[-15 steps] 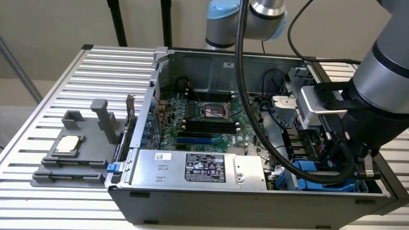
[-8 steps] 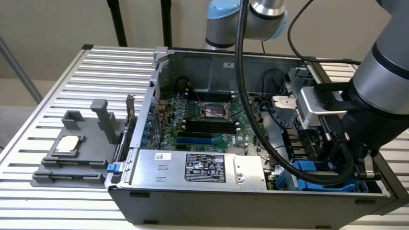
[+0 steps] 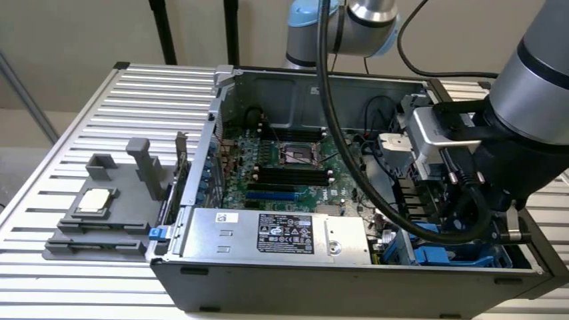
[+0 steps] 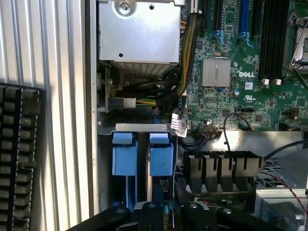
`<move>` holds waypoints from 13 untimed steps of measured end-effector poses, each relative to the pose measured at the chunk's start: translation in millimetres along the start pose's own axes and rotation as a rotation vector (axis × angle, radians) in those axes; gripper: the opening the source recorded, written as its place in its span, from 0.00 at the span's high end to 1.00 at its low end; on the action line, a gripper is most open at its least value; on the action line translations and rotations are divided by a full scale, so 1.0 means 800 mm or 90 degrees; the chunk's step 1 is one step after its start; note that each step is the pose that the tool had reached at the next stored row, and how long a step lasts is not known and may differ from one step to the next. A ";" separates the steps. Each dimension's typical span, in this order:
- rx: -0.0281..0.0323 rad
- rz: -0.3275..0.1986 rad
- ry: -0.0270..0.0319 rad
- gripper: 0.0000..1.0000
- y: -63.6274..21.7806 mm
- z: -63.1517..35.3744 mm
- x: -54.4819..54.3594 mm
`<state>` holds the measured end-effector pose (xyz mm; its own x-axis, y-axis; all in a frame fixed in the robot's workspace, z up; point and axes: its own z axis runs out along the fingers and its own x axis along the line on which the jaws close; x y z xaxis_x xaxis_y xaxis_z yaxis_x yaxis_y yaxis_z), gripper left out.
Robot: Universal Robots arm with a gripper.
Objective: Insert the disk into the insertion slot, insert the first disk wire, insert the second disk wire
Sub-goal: 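Insert the second disk wire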
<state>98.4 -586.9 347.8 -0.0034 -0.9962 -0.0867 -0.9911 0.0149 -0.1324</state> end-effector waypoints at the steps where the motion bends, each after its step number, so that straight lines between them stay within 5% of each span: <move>1: 0.0000 0.000 0.0000 0.75 0.004 -0.002 0.000; 6: -0.0001 -0.002 -0.0001 0.75 0.019 -0.010 -0.001; 13: 0.0002 -0.003 -0.0003 0.75 0.019 -0.012 -0.001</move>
<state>81.9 -586.9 355.0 0.0013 -0.9962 -0.0866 -0.9910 0.0103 -0.1332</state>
